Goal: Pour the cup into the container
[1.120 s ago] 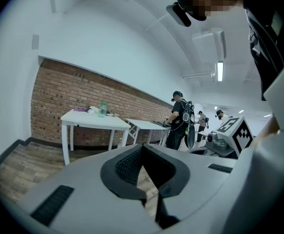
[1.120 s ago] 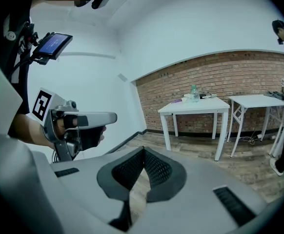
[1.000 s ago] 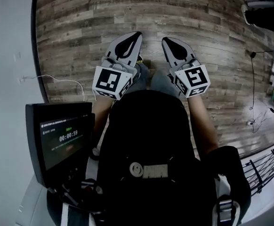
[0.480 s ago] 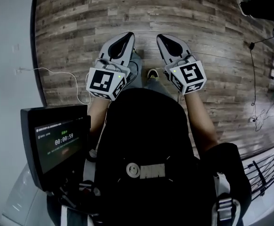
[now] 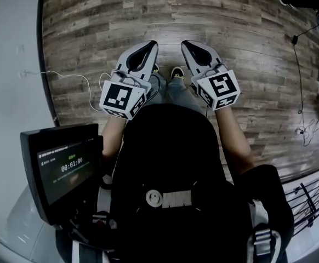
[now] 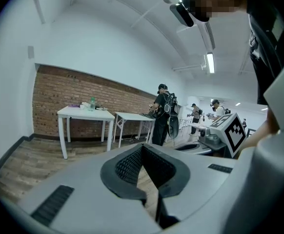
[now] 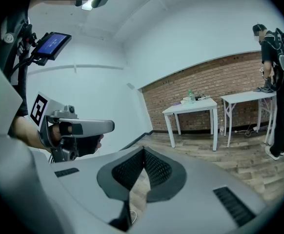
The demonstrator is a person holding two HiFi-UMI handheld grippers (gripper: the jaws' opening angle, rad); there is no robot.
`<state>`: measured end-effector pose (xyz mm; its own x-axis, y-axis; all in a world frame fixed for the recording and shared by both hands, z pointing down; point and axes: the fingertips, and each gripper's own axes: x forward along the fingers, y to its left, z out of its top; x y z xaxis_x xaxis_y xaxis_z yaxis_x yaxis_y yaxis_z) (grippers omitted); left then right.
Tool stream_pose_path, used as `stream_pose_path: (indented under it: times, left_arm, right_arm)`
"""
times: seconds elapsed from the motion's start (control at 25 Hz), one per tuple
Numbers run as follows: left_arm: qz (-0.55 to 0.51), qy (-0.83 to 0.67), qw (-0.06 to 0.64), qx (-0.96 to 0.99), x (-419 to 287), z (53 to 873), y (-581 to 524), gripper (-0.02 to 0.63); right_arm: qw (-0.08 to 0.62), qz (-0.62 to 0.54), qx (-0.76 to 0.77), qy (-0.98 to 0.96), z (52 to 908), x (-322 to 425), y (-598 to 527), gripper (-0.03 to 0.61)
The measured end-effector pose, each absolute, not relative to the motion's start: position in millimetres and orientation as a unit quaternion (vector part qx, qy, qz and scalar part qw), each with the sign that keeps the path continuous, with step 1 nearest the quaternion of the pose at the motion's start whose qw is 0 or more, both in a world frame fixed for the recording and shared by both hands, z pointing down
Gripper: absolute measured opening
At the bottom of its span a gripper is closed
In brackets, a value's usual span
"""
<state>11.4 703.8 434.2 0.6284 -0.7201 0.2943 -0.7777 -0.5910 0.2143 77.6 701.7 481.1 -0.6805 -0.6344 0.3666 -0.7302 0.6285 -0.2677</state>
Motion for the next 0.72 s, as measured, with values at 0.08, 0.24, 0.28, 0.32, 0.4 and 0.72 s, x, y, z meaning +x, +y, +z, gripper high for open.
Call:
stream_pose_path:
  times: [0.08, 0.24, 0.28, 0.32, 0.4, 0.72]
  left_arm:
    - [0.091, -0.419, 0.168, 0.887, 11, 436, 705, 0.005]
    - [0.088, -0.416, 0.170, 0.889, 18, 438, 734, 0.005]
    - [0.086, -0.415, 0.167, 0.890, 21, 437, 748, 0.005]
    - [0.085, -0.414, 0.164, 0.891, 23, 436, 762, 0.005]
    - [0.082, -0.414, 0.163, 0.892, 23, 436, 783, 0.005]
    - [0.066, -0.413, 0.164, 0.893, -7, 438, 854, 0.005]
  right_arm:
    - [0.120, 0.205, 0.378, -0.895, 482, 73, 704, 0.005]
    - [0.124, 0.203, 0.374, -0.896, 483, 74, 737, 0.005]
    - [0.123, 0.200, 0.375, -0.897, 483, 75, 751, 0.005]
    - [0.122, 0.197, 0.376, -0.897, 482, 76, 765, 0.005]
    - [0.123, 0.195, 0.380, -0.896, 484, 75, 787, 0.005]
    - [0.134, 0.174, 0.385, -0.896, 484, 50, 854, 0.005]
